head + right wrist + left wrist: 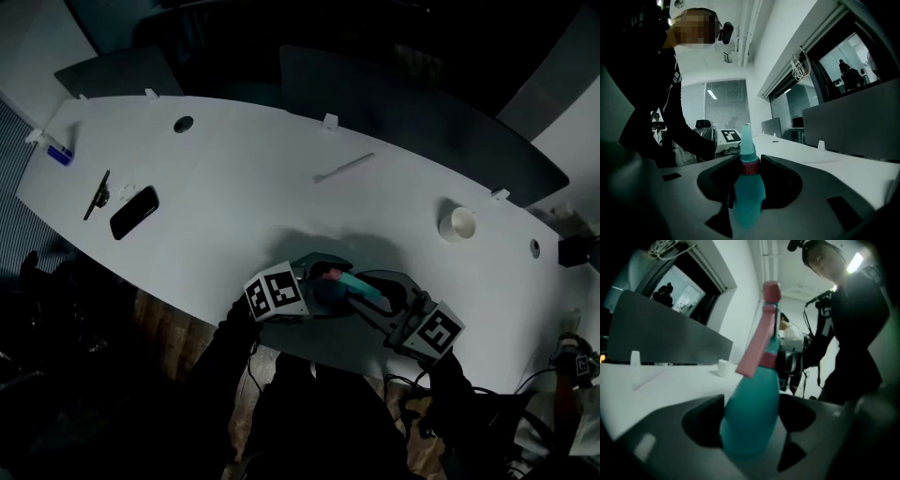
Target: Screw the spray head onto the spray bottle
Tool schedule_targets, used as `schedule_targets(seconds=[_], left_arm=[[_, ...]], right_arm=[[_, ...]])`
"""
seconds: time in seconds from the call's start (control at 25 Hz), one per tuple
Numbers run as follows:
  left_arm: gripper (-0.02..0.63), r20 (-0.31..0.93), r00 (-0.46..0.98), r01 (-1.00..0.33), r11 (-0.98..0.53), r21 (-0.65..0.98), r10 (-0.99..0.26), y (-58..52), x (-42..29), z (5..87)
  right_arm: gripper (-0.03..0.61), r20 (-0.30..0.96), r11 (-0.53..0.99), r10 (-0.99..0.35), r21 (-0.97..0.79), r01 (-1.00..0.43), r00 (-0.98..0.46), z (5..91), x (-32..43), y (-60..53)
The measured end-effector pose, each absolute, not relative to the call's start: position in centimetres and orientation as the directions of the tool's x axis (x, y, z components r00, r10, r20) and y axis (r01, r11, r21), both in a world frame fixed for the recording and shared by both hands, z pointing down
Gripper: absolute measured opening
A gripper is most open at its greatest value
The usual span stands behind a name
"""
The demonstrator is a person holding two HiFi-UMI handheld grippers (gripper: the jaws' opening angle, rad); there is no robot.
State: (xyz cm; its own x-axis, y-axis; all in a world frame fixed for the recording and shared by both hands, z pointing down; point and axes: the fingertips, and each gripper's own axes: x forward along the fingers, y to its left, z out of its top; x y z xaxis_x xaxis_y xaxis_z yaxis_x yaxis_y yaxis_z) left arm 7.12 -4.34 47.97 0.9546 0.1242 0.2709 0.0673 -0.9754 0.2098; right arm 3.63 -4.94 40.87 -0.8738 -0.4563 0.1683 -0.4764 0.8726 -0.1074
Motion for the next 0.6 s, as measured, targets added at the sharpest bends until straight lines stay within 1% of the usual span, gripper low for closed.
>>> schedule_targets(seconds=[0.08,0.16,0.28,0.36,0.48,0.6], left_arm=[[0.356,0.261,0.965,-0.039,-0.981,0.19,0.012,-4.5,7.1,47.8],[0.35,0.261,0.958,-0.165,-0.974,0.156,-0.12,-4.6,7.0,47.7],[0.334,0.249,0.913,-0.358,-0.928,0.105,-0.324,-4.8,6.7,47.2],[0.327,0.235,0.875,-0.454,-0.886,0.092,-0.423,-4.9,6.5,47.1],[0.321,0.221,0.84,-0.523,-0.848,0.089,-0.495,-5.0,6.4,47.1],[0.324,0.203,0.849,-0.515,-0.849,0.116,-0.488,-4.9,6.3,47.2]], right_arm=[[0.144,0.144,0.84,-0.521,-0.089,-0.536,-0.841,40.8,3.8,-4.9],[0.144,0.12,0.778,-0.616,-0.067,-0.625,-0.779,40.8,4.1,-4.9],[0.143,0.093,0.67,-0.735,-0.053,-0.74,-0.672,40.8,4.6,-4.8],[0.14,0.086,0.621,-0.778,-0.044,-0.783,-0.622,40.8,4.8,-4.8],[0.14,0.086,0.583,-0.807,-0.038,-0.812,-0.584,40.9,4.8,-4.8],[0.141,0.09,0.604,-0.79,-0.055,-0.795,-0.607,41.0,4.7,-4.7]])
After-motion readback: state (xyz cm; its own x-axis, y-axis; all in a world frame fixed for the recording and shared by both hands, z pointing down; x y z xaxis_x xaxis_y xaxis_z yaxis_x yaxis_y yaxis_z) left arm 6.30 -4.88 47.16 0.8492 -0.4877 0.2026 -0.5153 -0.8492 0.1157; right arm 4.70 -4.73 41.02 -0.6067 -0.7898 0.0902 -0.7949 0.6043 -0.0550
